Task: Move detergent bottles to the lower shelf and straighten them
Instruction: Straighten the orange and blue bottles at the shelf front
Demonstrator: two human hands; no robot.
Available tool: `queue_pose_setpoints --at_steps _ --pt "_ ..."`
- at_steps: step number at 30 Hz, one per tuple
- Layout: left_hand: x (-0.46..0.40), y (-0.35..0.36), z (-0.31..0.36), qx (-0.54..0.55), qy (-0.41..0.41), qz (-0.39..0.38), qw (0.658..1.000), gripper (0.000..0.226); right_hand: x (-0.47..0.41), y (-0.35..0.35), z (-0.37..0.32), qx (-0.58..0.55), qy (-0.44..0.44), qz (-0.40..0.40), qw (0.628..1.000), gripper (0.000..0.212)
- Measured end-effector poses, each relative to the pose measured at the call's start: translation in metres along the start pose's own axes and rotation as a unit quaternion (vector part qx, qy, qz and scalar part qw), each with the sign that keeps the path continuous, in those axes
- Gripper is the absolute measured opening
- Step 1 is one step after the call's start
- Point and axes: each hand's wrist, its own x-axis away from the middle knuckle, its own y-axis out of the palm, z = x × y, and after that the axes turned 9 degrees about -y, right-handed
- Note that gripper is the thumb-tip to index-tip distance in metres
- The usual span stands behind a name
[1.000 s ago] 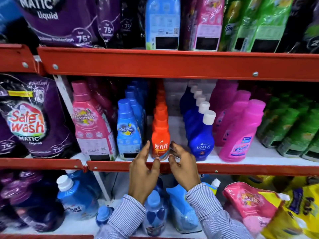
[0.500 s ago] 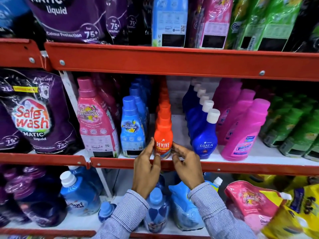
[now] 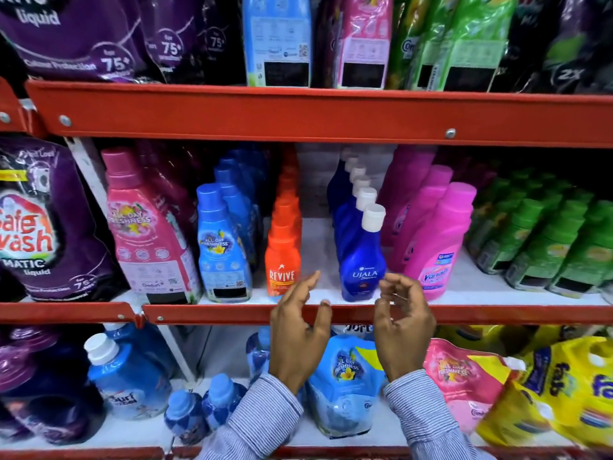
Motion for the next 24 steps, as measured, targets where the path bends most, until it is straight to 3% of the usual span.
queue_pose_setpoints --at_steps 5,8,19,24 --pt "-0.012 0.028 0.002 -0.017 -0.058 -0.082 0.995 0.076 -0.019 -0.007 0.018 0.053 0.047 -0.133 0.989 0.060" --pt "-0.016 0.035 0.008 -0.016 -0.047 -0.109 0.993 0.058 -0.028 -0.010 0.023 0.051 0.054 -0.181 0.981 0.055" --pt "-0.017 0.040 0.011 0.003 -0.045 -0.113 0.993 0.061 -0.036 -0.016 0.036 -0.031 0.059 -0.192 0.979 0.055" --pt "-0.017 0.042 0.008 -0.015 -0.047 -0.101 0.994 0.059 -0.036 -0.017 0.040 -0.018 0.041 -0.201 0.979 0.055"
